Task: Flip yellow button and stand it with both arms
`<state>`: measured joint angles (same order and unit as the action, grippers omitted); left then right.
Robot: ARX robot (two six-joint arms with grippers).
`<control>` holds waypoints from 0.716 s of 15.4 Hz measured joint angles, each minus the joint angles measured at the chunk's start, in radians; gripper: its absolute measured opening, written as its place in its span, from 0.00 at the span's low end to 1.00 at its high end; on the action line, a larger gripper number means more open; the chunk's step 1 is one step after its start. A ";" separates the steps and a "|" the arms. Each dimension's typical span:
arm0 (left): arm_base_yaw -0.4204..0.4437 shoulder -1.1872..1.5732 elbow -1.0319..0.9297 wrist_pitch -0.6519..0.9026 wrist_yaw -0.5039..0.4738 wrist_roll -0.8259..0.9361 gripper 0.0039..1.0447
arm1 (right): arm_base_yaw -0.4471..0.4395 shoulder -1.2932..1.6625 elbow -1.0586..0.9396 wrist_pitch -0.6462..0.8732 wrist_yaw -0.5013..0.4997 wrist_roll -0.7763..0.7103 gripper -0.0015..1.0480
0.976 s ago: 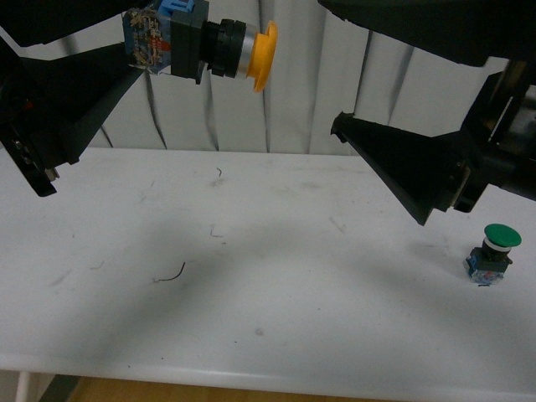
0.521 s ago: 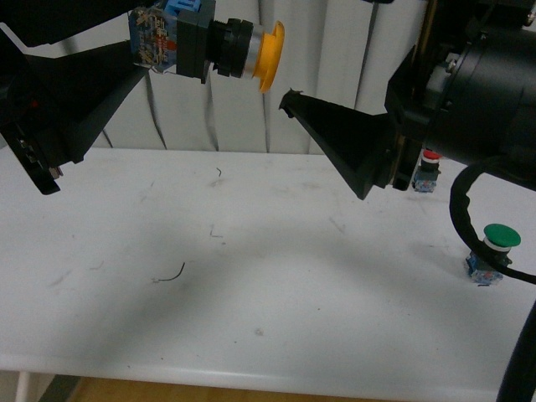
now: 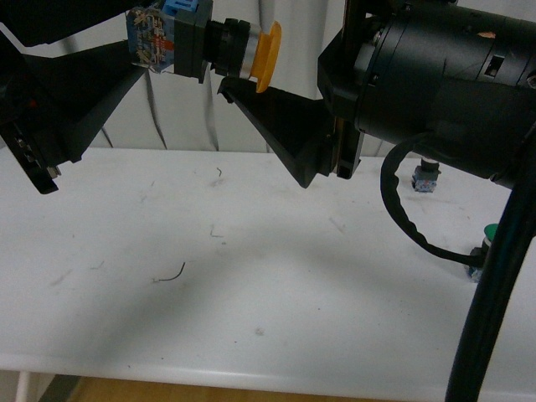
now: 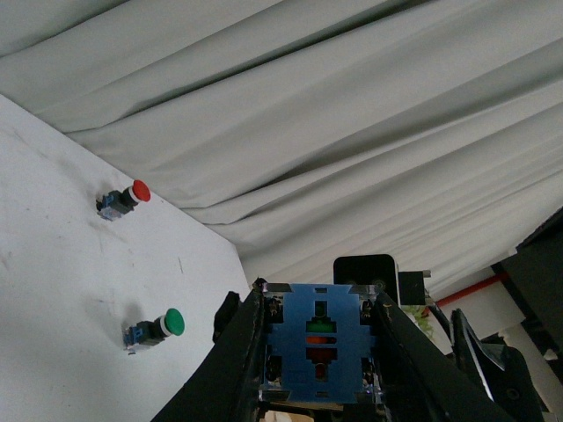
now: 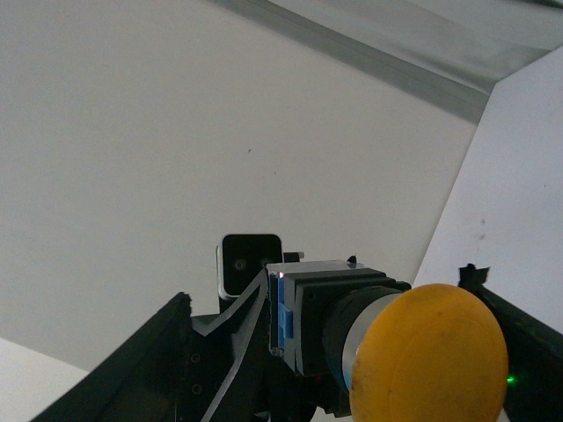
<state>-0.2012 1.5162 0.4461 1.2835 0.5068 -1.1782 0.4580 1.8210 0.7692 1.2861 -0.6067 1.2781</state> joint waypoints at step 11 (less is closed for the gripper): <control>0.007 0.000 0.000 0.005 0.008 -0.043 0.34 | -0.001 0.019 0.005 -0.001 0.023 0.016 0.34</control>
<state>-0.1944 1.5158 0.4458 1.2884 0.5152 -1.2209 0.4572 1.8404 0.7746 1.2850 -0.5842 1.2942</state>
